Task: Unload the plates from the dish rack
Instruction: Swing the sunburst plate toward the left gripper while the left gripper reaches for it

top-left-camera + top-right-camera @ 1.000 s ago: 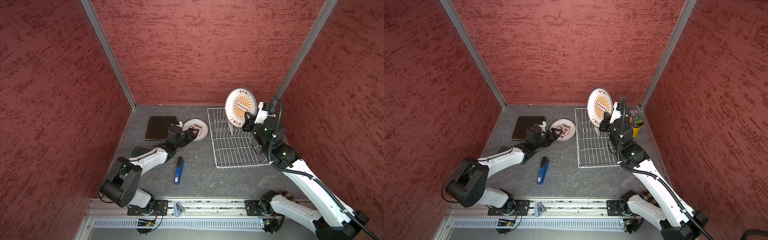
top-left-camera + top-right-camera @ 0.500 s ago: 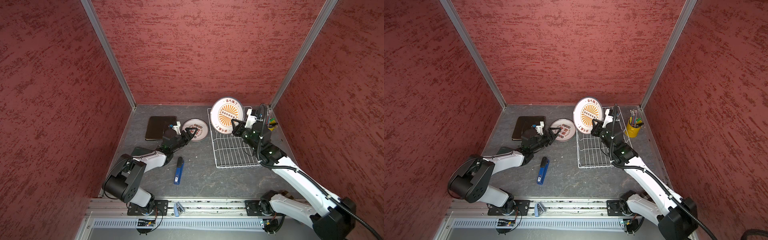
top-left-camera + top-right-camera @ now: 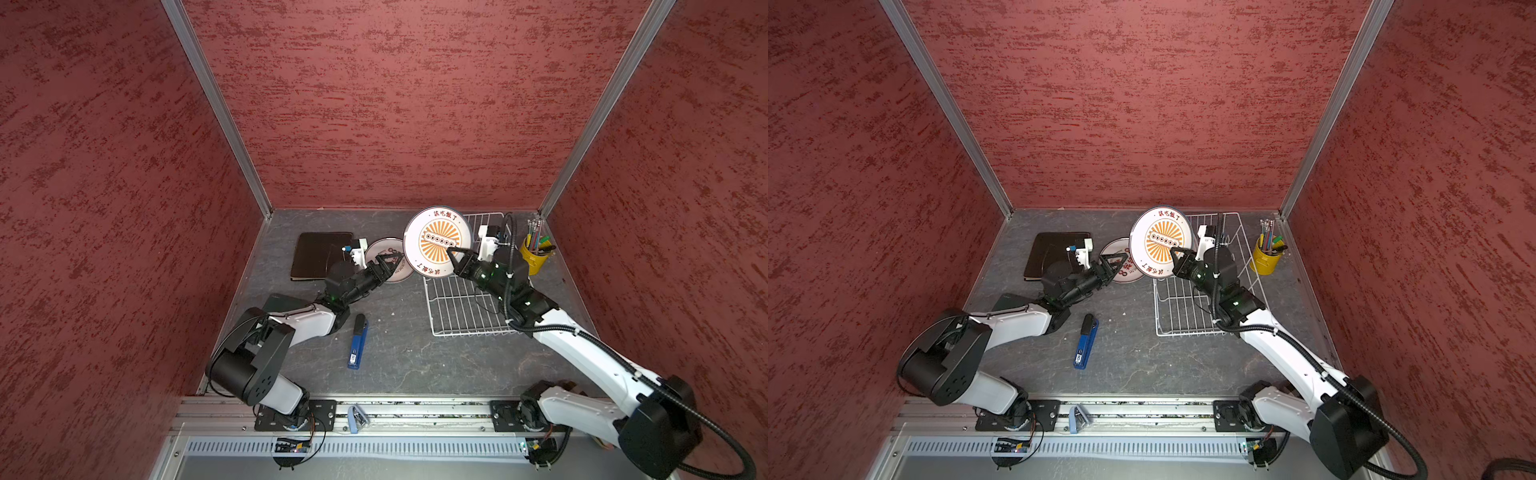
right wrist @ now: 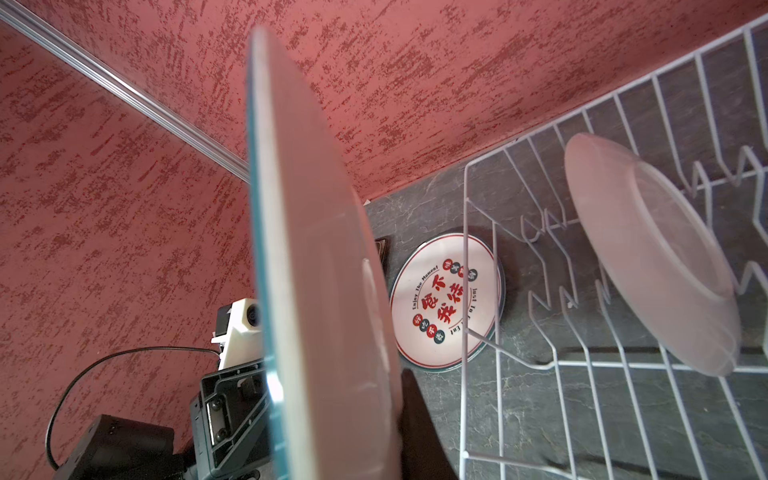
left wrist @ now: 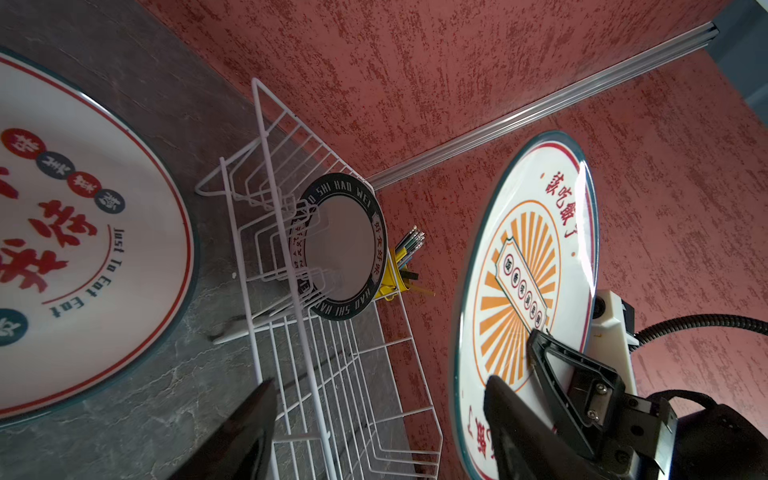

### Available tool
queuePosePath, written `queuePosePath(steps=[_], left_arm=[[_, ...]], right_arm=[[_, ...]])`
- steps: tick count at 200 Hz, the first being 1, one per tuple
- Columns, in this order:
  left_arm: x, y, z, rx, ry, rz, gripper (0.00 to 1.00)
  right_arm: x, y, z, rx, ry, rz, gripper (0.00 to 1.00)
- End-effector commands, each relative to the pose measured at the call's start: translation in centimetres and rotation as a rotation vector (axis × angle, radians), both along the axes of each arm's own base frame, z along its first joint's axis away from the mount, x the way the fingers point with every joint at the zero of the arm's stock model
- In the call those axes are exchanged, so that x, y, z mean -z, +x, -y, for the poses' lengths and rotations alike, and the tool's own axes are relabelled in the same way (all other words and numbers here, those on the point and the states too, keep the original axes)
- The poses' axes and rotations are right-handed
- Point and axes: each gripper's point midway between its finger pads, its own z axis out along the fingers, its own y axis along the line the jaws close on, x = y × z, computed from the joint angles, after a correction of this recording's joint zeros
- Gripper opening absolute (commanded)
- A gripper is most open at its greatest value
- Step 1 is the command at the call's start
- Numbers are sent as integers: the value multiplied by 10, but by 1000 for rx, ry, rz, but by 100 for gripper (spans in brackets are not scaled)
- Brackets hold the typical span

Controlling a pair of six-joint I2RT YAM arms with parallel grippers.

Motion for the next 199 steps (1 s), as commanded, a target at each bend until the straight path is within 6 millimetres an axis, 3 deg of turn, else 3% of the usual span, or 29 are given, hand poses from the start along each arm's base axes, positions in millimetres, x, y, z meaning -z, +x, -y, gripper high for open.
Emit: queuePosePath(steps=[1,104,138,199], left_arm=[[-10,1,5,12,5,57,78],[-11,3,12,38,-8,58,76],[-14,3,13,43,-14,64,69],[-16,4,13,45,-29,66,34]], right_arm=[[-27,0,-7,-31,85,79,0],[-11,-1,-33,-160,140,26,0],[-4,1,-37,-174,149,9,0],[3,2,-39,-180,151,-12,0]])
